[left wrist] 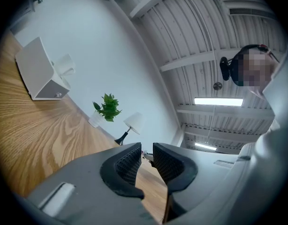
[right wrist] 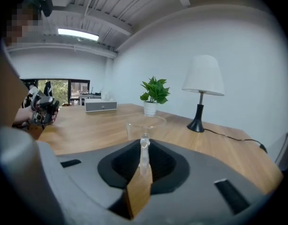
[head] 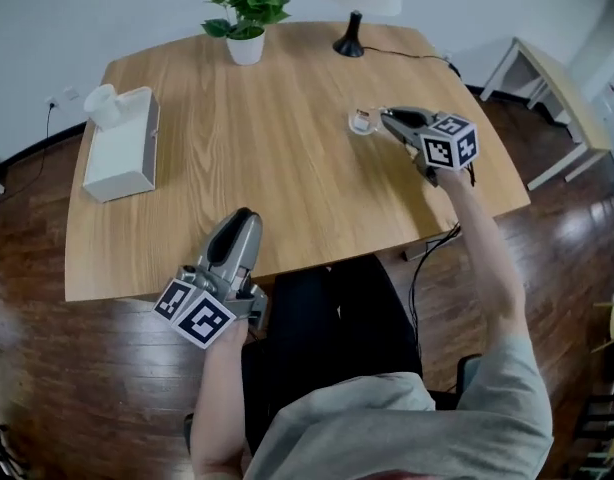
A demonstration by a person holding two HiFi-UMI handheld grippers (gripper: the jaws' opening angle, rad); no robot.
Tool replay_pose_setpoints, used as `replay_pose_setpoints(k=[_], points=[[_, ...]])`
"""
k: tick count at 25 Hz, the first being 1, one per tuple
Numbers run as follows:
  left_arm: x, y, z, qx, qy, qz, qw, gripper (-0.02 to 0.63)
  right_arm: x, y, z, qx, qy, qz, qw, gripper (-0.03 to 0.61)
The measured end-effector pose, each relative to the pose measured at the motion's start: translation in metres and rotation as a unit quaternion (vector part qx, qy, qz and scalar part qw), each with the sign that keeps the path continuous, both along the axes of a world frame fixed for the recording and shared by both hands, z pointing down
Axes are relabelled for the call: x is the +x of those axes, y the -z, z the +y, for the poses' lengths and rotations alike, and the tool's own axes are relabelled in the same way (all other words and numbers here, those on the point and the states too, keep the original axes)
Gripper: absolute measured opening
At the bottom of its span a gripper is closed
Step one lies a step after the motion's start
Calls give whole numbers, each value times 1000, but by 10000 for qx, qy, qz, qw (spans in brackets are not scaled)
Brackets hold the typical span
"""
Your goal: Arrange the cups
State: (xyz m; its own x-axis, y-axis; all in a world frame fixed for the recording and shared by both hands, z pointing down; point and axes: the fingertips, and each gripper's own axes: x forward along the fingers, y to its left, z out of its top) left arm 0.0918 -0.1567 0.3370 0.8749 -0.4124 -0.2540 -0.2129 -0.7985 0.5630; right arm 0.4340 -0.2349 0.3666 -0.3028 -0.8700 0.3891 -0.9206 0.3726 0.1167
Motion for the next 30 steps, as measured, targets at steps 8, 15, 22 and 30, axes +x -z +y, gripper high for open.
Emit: replay_pose_setpoints(k=[8, 15, 22, 30], points=[[0, -1, -4, -134, 14, 265, 9996, 67, -185, 61, -32, 412, 1711, -674, 9821, 66], [-19, -1, -25, -379, 402, 674, 9962, 66, -376, 85, -101, 488, 3169, -601, 9453, 66], [-42, -1, -37, -621, 572, 977, 9916, 66, -481, 67, -163, 103, 3411, -689, 9374, 66], [-48, 3, -38, -734, 479, 1115, 9899, 66, -514, 65, -188, 122, 3443, -457, 9377, 64]])
